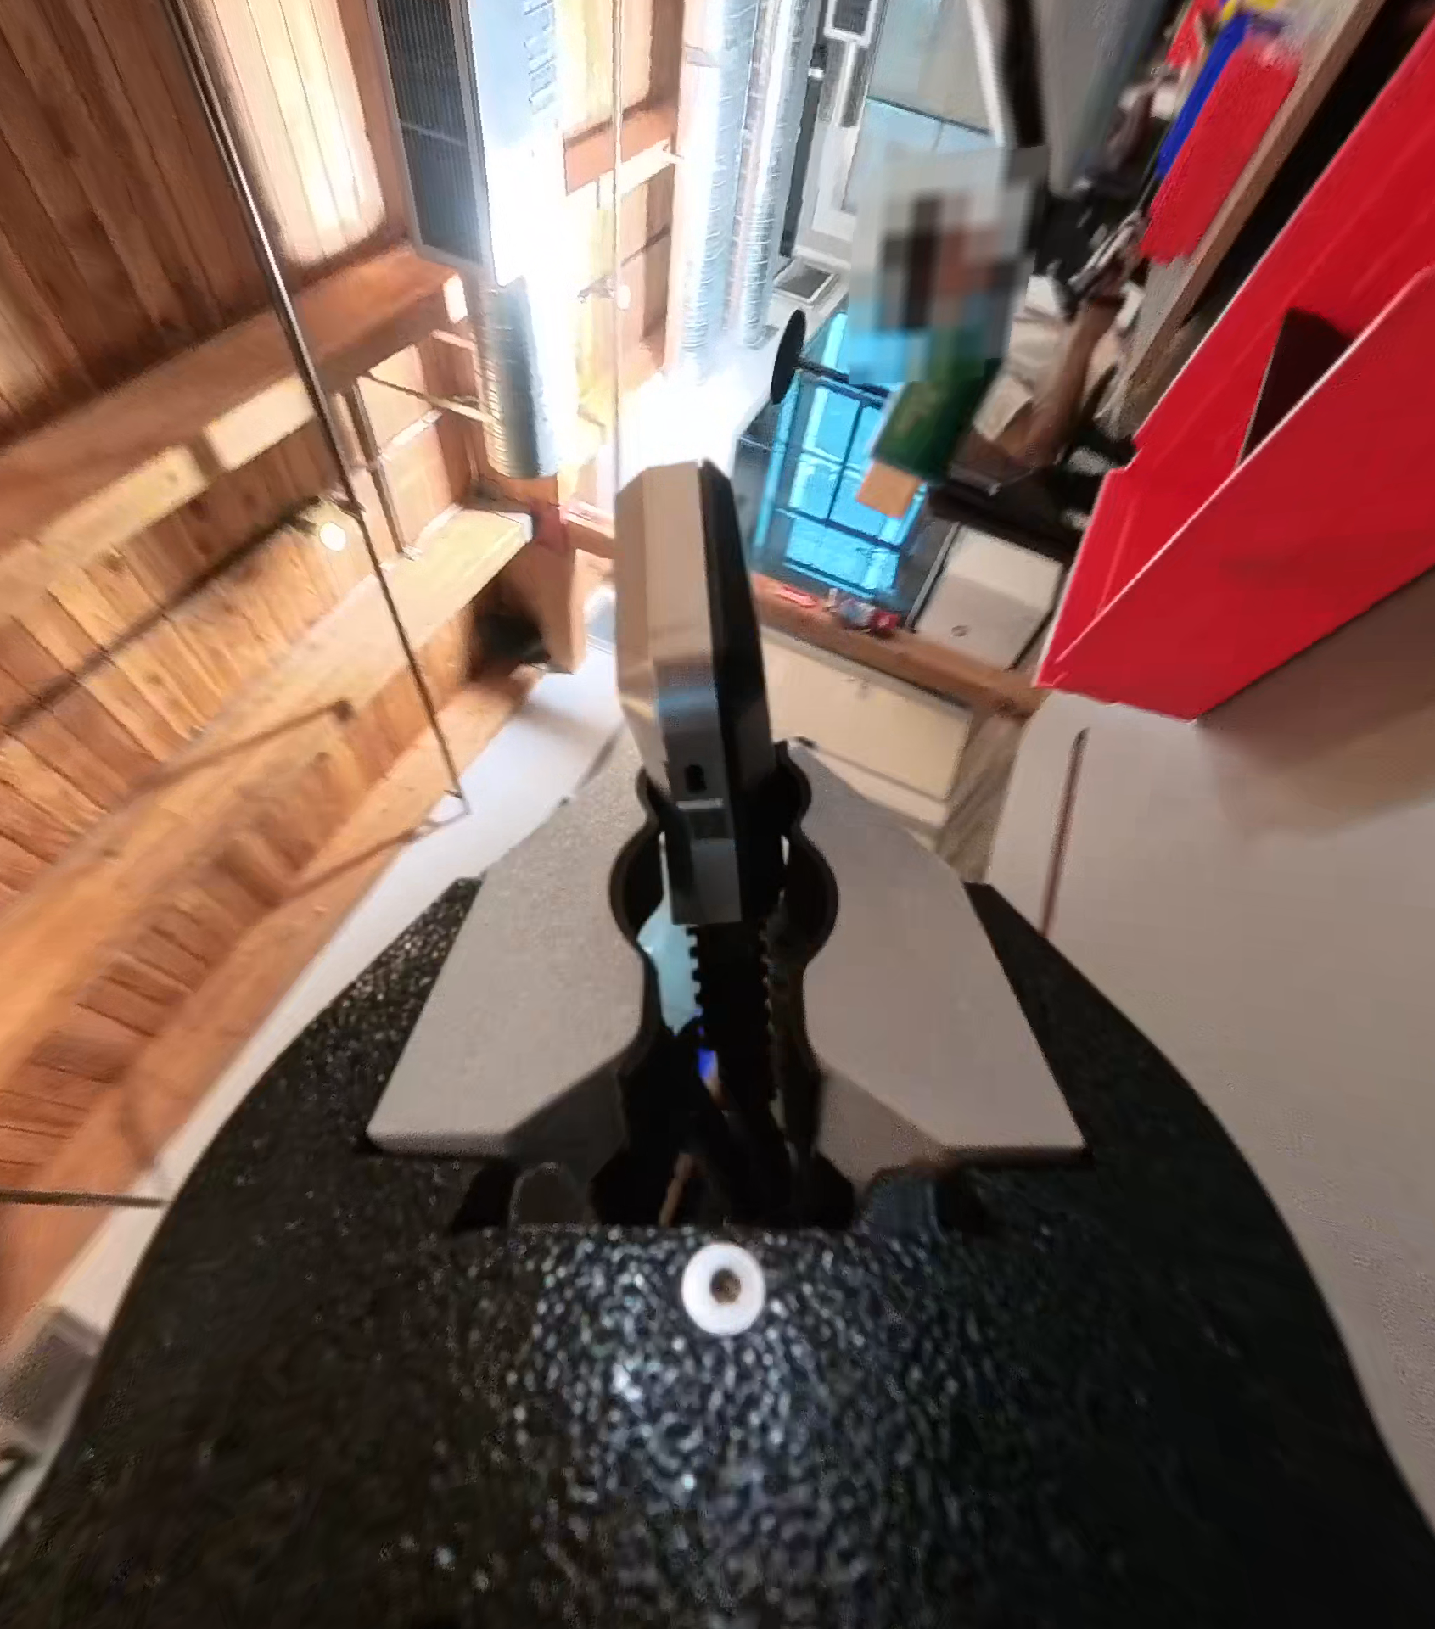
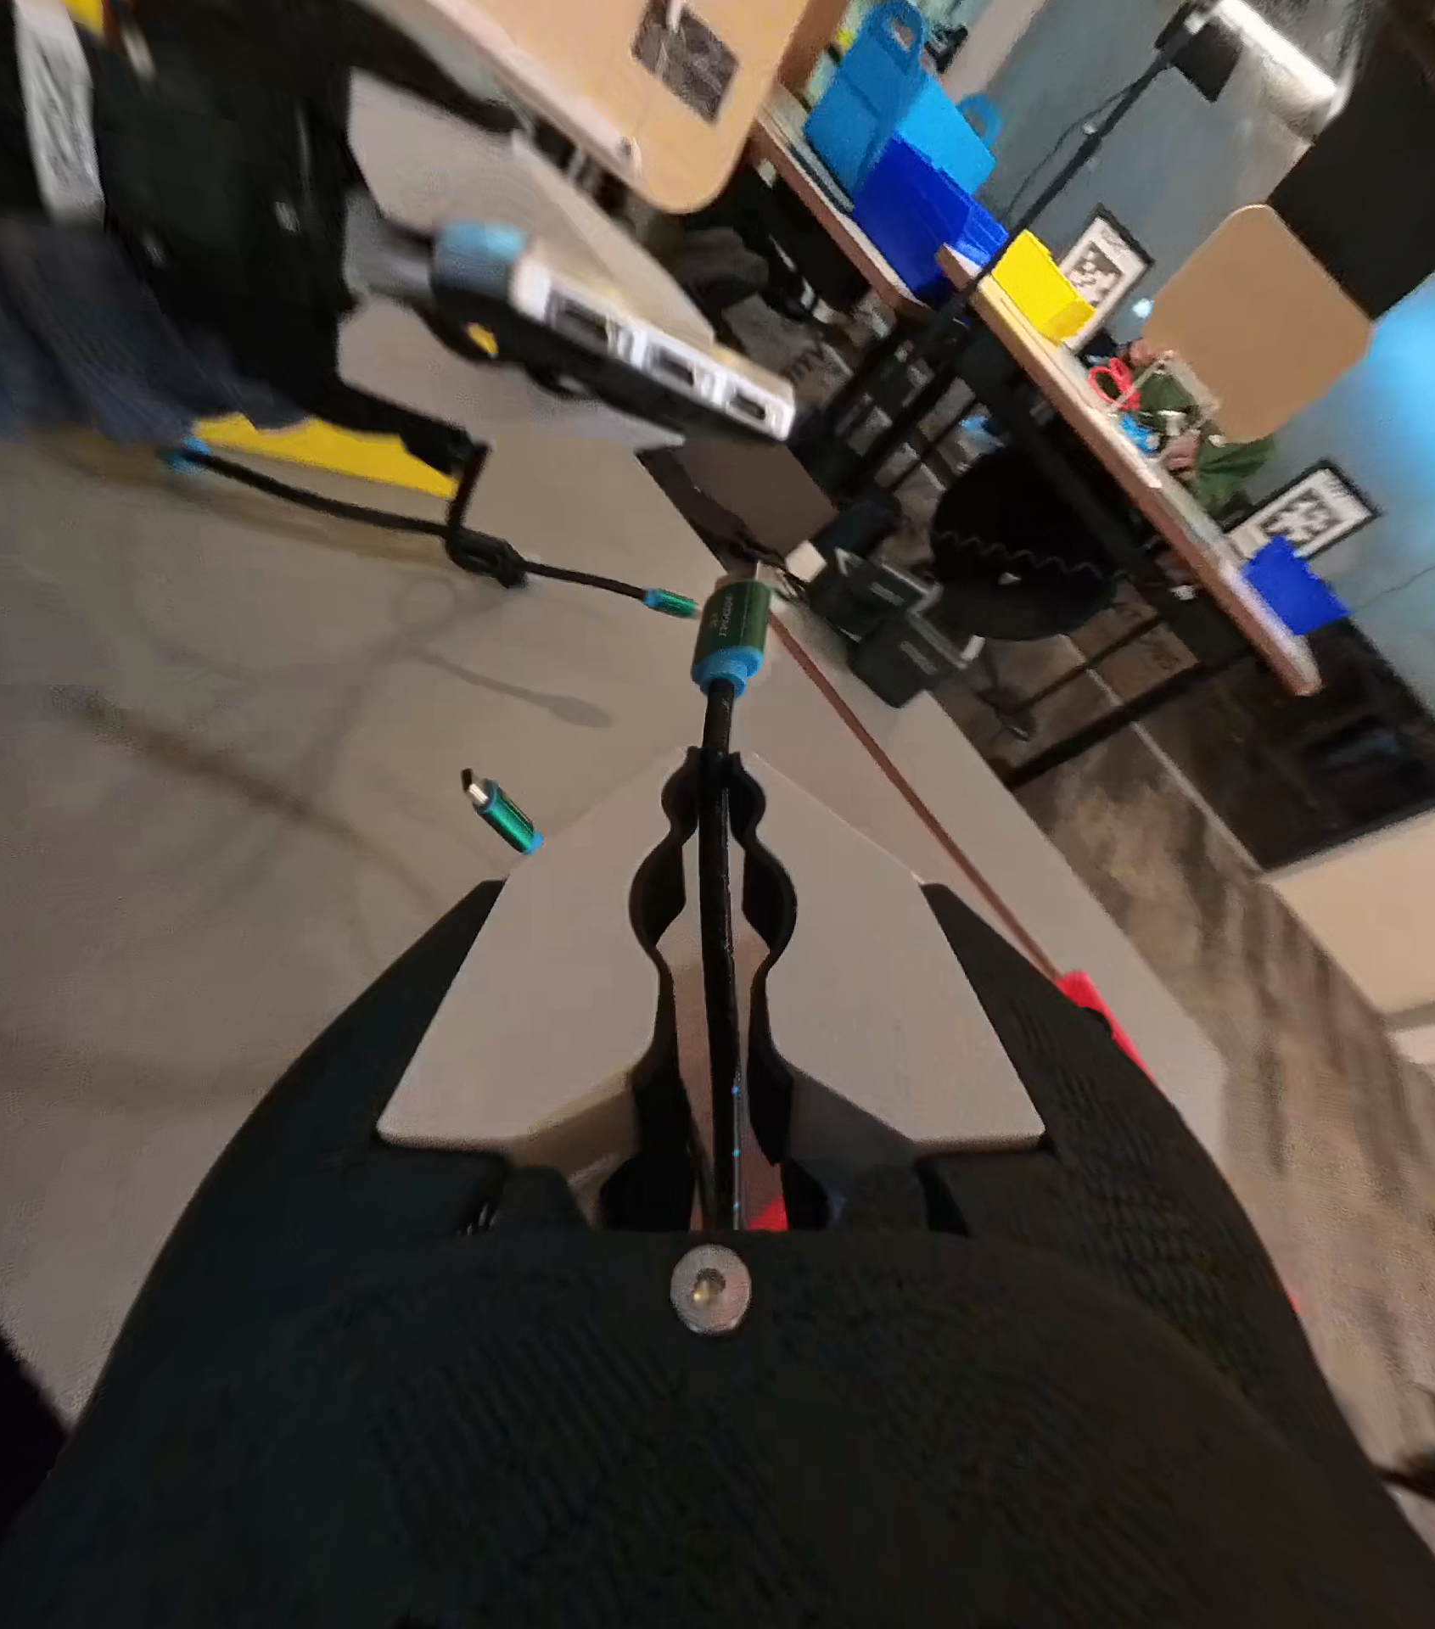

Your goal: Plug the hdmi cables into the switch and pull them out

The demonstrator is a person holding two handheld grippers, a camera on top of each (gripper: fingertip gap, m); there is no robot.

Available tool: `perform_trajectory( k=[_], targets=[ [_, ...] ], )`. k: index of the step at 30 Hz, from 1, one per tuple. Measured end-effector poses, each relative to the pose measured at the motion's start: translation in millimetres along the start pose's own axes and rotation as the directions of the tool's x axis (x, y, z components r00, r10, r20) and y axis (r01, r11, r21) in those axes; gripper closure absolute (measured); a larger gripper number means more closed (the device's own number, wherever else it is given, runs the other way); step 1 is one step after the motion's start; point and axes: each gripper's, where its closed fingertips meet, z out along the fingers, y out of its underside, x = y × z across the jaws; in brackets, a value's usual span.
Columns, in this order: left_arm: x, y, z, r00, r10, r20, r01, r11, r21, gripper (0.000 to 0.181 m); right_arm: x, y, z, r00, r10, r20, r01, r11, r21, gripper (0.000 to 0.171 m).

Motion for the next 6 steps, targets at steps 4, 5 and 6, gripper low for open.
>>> perform_trajectory(
  k=[4,5,6],
  targets=[
    [3,-9,-2,0.975,0.211,0.065,-0.211,0.978,-0.001,0.162,-15,-19,-15,0.961,0.166,0.223,-0.179,0.983,0.038,0.168],
    [3,-11,-2,0.965,0.248,0.078,-0.249,0.968,-0.002,0.162,-20,-23,-19,0.932,0.207,0.298,-0.224,0.974,0.024,0.167],
    [4,-13,-3,0.956,0.280,0.088,-0.281,0.960,0.002,0.161,-24,-28,-24,0.897,0.249,0.364,-0.270,0.963,0.008,0.167]
  ],
)
